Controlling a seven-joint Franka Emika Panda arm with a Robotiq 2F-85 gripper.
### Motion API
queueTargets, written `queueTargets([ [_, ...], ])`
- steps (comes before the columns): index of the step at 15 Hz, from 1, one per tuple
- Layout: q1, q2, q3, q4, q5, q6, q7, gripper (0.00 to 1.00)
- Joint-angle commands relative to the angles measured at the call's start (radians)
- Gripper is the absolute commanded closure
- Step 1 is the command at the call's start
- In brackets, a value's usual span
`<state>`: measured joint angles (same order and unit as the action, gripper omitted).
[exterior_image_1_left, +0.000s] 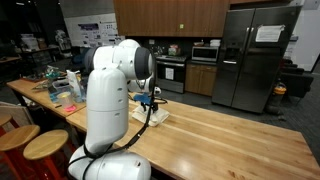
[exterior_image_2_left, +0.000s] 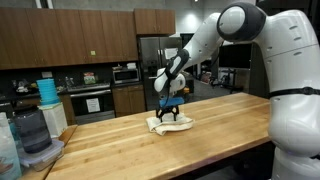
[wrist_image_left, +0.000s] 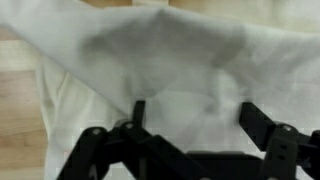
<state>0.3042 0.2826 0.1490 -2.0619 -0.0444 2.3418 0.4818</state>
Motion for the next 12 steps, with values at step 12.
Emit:
queueTargets([
  [12,-0.032,-0.071,-0.070,-0.094,-0.161,0.112,0.087,0.00],
])
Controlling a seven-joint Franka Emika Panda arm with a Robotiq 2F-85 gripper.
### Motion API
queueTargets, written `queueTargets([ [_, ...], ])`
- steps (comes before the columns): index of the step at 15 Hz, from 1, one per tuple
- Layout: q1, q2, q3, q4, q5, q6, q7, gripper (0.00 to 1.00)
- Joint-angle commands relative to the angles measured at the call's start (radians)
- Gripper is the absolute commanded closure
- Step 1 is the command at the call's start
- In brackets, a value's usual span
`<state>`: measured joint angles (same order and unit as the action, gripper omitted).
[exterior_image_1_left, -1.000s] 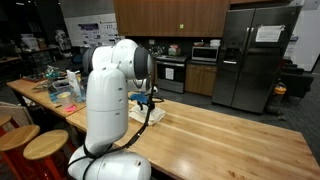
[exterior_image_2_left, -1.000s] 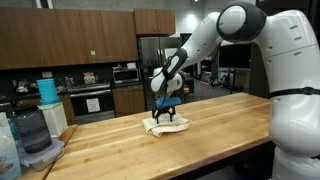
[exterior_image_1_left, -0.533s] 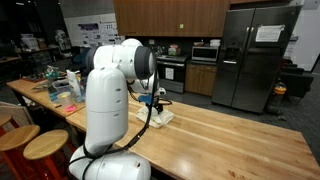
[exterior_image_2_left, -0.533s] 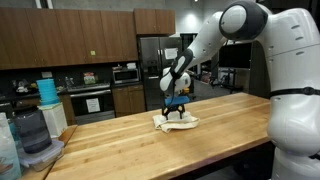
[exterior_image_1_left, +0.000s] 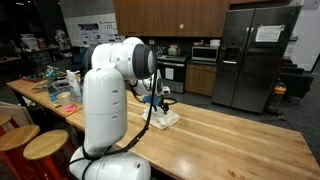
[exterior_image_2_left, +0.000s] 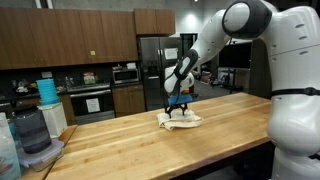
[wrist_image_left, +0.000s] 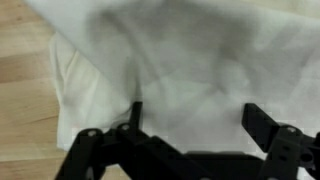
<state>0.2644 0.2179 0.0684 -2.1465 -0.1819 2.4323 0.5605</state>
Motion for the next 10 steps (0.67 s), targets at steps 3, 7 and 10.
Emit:
queueTargets([
  [3,0.010,0.005,0.046,0.003,0.026,0.041,-0.042,0.00],
  [7,0.003,0.008,0.104,0.013,0.145,0.056,-0.145,0.00],
  [10,-0.014,0.018,0.144,0.024,0.287,0.050,-0.261,0.00],
])
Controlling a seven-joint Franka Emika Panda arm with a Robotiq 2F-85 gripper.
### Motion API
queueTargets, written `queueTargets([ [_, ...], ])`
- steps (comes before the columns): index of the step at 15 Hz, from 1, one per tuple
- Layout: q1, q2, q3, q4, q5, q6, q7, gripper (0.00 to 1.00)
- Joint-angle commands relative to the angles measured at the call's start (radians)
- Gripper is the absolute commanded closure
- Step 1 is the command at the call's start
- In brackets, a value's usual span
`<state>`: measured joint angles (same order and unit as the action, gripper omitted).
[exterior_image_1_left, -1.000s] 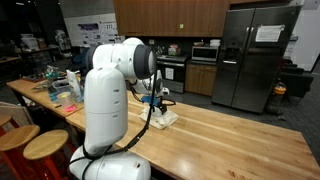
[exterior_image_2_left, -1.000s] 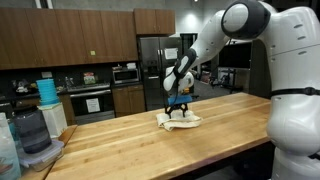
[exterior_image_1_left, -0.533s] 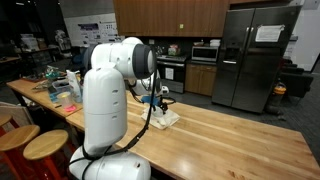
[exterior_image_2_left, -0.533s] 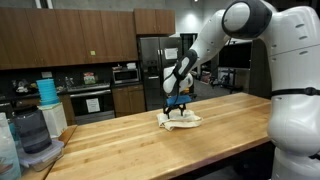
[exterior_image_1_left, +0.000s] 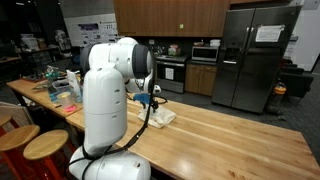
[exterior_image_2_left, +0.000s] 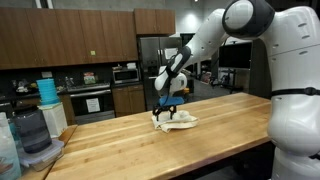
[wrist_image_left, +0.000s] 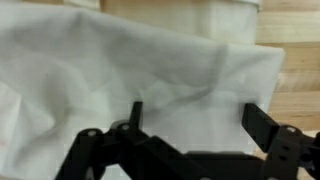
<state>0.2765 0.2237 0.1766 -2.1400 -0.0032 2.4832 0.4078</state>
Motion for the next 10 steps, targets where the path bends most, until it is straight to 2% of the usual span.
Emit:
queueTargets([
  [1,-0.031,0.017,0.047,0.023,0.158,-0.010,-0.149,0.00],
  [2,-0.044,0.022,0.068,0.029,0.231,-0.014,-0.216,0.00],
  [4,-0.049,0.022,0.080,0.034,0.296,-0.032,-0.277,0.00],
  [6,-0.034,-0.004,0.074,0.016,0.275,-0.003,-0.291,0.00],
  [10,0.006,-0.120,0.051,-0.053,0.096,0.063,-0.234,0.00],
])
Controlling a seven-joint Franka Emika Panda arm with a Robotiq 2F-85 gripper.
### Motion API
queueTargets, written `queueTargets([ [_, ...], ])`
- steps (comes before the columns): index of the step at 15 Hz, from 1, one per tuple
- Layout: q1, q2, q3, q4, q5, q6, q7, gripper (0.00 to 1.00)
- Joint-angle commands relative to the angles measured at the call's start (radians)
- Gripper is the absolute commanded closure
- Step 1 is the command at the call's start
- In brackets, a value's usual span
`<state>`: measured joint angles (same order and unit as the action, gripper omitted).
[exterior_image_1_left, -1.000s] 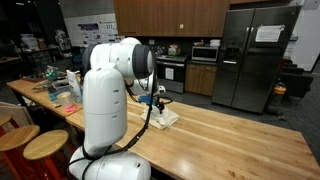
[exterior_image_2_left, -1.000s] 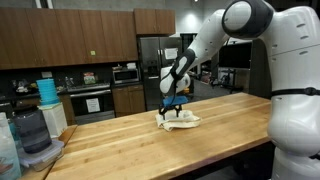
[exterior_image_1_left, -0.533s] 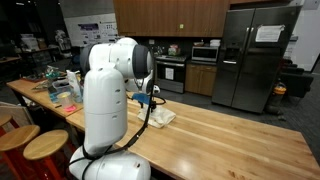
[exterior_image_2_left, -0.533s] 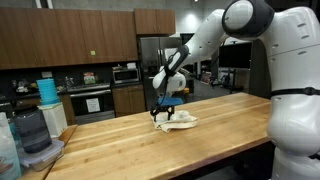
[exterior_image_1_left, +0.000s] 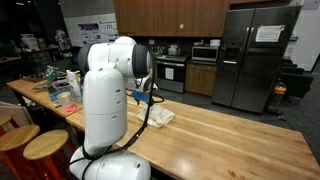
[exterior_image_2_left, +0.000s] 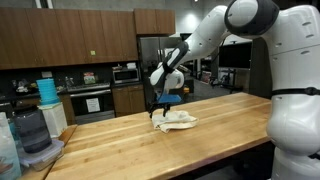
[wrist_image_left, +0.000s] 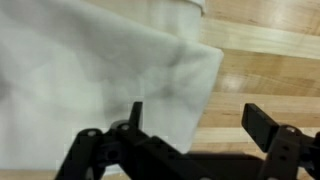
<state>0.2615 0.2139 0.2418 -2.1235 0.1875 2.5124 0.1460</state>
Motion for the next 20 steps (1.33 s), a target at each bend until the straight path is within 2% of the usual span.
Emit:
queueTargets([
  [1,0.028,-0.143,-0.018,-0.088,-0.151,0.040,0.051,0.00],
  [6,0.023,-0.214,-0.031,-0.127,-0.552,0.009,0.279,0.00],
  [8,0.007,-0.197,-0.031,-0.128,-0.636,0.012,0.393,0.00],
  [12,-0.005,-0.137,-0.046,-0.116,-0.688,0.001,0.579,0.00],
  [15,0.003,-0.085,-0.067,-0.101,-0.718,-0.020,0.658,0.00],
  [17,-0.001,-0.045,-0.068,-0.090,-0.637,-0.017,0.621,0.00],
  [20,-0.012,0.021,-0.054,-0.063,-0.437,-0.004,0.504,0.00],
])
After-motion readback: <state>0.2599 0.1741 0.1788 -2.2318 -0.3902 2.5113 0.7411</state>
